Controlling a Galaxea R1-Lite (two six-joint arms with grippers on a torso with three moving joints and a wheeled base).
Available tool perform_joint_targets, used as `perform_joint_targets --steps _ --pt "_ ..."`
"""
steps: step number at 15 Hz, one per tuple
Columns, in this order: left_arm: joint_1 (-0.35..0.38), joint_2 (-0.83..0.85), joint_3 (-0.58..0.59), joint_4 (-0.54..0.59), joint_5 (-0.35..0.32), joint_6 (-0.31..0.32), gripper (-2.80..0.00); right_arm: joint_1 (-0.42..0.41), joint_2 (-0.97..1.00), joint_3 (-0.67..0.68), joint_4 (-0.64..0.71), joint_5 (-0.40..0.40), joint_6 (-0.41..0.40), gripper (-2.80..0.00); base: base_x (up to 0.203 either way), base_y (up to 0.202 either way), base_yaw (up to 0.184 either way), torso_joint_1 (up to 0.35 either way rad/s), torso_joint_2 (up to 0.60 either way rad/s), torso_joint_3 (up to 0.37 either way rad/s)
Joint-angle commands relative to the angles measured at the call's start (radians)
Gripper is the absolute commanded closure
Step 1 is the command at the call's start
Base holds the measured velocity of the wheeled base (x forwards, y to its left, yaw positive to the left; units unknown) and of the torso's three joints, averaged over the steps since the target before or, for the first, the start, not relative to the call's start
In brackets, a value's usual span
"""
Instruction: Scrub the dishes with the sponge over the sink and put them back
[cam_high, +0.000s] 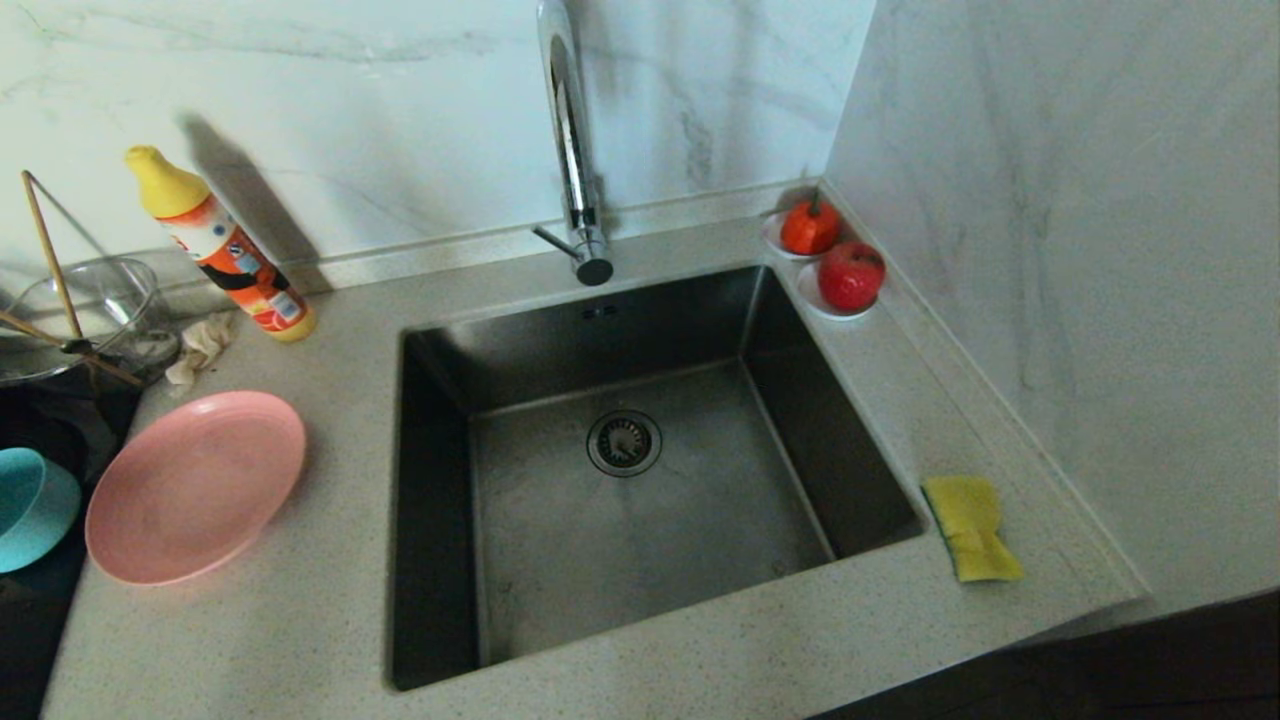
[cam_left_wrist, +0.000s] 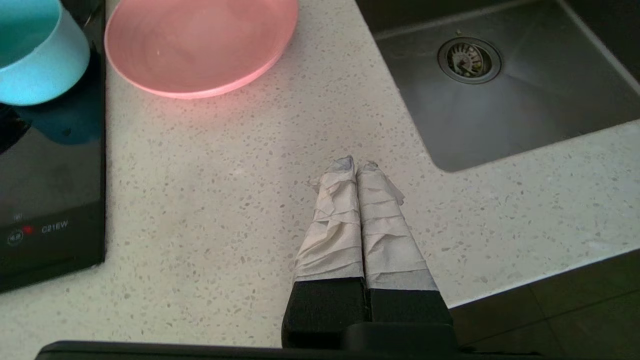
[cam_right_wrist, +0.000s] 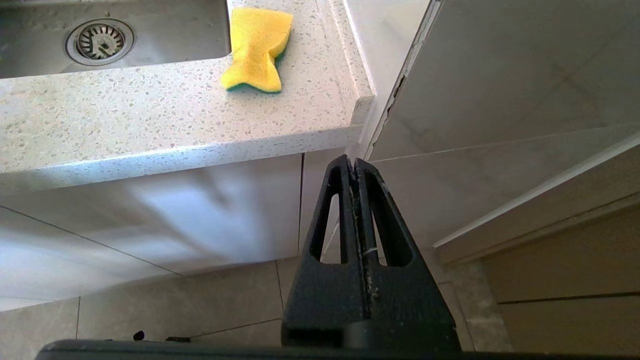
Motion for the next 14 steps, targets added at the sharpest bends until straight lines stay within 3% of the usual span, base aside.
perform_joint_targets --steps 1,14 --pt "0.000 0.002 0.007 -0.003 0.003 -0.033 0.00 0.000 0.001 0.000 0.000 0.001 -0.001 0.00 0.000 0.000 0.000 0.000 0.00 0.000" --pt "0.000 0.002 0.007 -0.004 0.006 -0.049 0.00 0.000 0.001 0.000 0.000 -0.002 0.027 0.00 0.000 0.000 0.000 0.000 0.00 0.000"
